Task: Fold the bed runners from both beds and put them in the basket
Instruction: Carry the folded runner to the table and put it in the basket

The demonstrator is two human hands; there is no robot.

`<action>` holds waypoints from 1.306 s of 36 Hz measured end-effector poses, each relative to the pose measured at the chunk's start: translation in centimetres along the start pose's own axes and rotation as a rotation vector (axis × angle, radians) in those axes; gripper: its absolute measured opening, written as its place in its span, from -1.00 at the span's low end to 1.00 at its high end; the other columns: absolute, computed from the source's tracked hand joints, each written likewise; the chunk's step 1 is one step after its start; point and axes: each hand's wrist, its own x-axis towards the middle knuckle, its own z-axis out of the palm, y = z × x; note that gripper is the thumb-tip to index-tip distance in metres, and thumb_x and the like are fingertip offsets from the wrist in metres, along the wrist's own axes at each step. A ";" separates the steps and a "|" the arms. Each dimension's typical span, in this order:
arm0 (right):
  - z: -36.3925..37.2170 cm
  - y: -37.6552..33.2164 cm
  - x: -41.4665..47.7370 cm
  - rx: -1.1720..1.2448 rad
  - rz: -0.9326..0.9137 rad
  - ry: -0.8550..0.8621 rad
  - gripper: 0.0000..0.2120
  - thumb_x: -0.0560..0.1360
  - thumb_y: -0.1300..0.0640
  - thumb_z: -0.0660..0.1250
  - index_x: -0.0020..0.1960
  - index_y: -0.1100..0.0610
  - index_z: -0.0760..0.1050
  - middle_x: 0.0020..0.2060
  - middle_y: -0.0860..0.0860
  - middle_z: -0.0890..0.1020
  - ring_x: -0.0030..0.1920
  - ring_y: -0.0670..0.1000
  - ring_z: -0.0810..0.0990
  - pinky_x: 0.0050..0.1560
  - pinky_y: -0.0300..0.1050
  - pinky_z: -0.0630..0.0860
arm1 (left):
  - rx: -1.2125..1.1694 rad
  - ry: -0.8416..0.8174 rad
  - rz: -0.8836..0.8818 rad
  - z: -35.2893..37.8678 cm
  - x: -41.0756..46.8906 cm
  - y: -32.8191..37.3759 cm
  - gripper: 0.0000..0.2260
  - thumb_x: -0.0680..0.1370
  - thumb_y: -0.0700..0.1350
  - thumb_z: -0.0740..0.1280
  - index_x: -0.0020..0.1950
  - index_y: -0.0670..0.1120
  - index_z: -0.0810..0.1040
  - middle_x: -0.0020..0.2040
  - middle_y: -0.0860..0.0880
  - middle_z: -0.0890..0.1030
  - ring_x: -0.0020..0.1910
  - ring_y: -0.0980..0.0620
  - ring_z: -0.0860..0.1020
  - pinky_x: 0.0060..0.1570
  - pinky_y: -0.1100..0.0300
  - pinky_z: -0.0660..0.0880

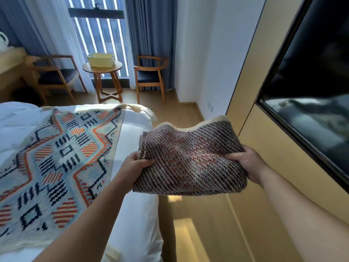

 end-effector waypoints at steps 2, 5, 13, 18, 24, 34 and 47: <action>-0.4 -0.8 2.5 -0.004 0.000 -0.012 -0.69 0.41 0.37 0.39 0.13 0.20 0.53 0.01 0.15 0.68 -0.04 0.18 0.67 -0.10 0.01 0.58 | -0.002 -0.001 0.000 0.7 1.8 0.9 -0.41 0.14 -0.06 0.55 0.13 -0.21 0.56 0.06 -0.22 0.67 0.06 -0.24 0.63 0.19 -0.23 0.49; -0.9 -2.0 6.2 -0.005 -0.003 -0.030 -0.74 0.40 0.38 0.39 0.06 0.18 0.55 -0.01 0.15 0.68 -0.05 0.17 0.68 -0.12 -0.01 0.57 | 0.003 0.023 0.002 1.9 4.5 2.1 -0.40 0.14 -0.07 0.54 0.14 -0.21 0.55 0.06 -0.22 0.67 0.06 -0.23 0.64 0.19 -0.22 0.49; -2.9 -4.4 17.2 -0.008 -0.011 -0.145 -0.61 0.39 0.37 0.40 0.20 0.22 0.50 0.03 0.14 0.67 -0.02 0.15 0.67 -0.13 -0.03 0.57 | 0.044 0.084 -0.022 5.0 12.2 4.4 -0.53 0.24 -0.17 0.48 0.13 -0.22 0.54 0.06 -0.23 0.66 0.06 -0.22 0.63 0.17 -0.19 0.51; -5.7 -5.8 25.7 -0.010 -0.018 -0.245 -0.57 0.38 0.35 0.40 0.24 0.20 0.49 0.06 0.15 0.66 0.00 0.16 0.67 -0.13 -0.01 0.60 | 0.061 0.126 -0.025 8.8 17.6 5.9 -0.54 0.27 -0.18 0.44 0.14 -0.27 0.52 0.06 -0.26 0.65 0.06 -0.24 0.63 0.13 -0.15 0.53; -7.8 -9.2 34.4 -0.087 -0.040 -0.357 -0.63 0.36 0.36 0.42 0.16 0.21 0.52 0.01 0.17 0.68 -0.02 0.18 0.68 0.00 0.11 0.61 | 0.017 0.184 -0.009 13.4 22.8 8.1 -0.64 0.29 -0.27 0.37 0.08 -0.29 0.54 0.01 -0.30 0.65 0.01 -0.26 0.63 -0.06 0.01 0.54; -6.5 -13.9 44.9 -0.143 -0.054 -0.497 -0.71 0.39 0.37 0.39 0.07 0.14 0.53 -0.02 0.15 0.68 -0.04 0.16 0.68 -0.07 0.05 0.62 | -0.131 0.245 0.063 15.3 29.4 11.5 -0.68 0.40 -0.41 0.25 0.13 -0.22 0.52 -0.02 -0.24 0.67 -0.08 -0.17 0.67 -0.15 0.04 0.60; -1.5 -18.1 60.4 -0.135 -0.032 -0.511 -0.69 0.38 0.39 0.37 0.08 0.15 0.52 -0.01 0.20 0.67 -0.02 0.21 0.68 0.04 0.14 0.61 | -0.173 0.237 0.108 11.9 44.7 15.9 -0.50 0.26 -0.32 0.28 0.21 -0.24 0.48 0.10 -0.31 0.59 0.02 -0.25 0.61 0.07 -0.09 0.54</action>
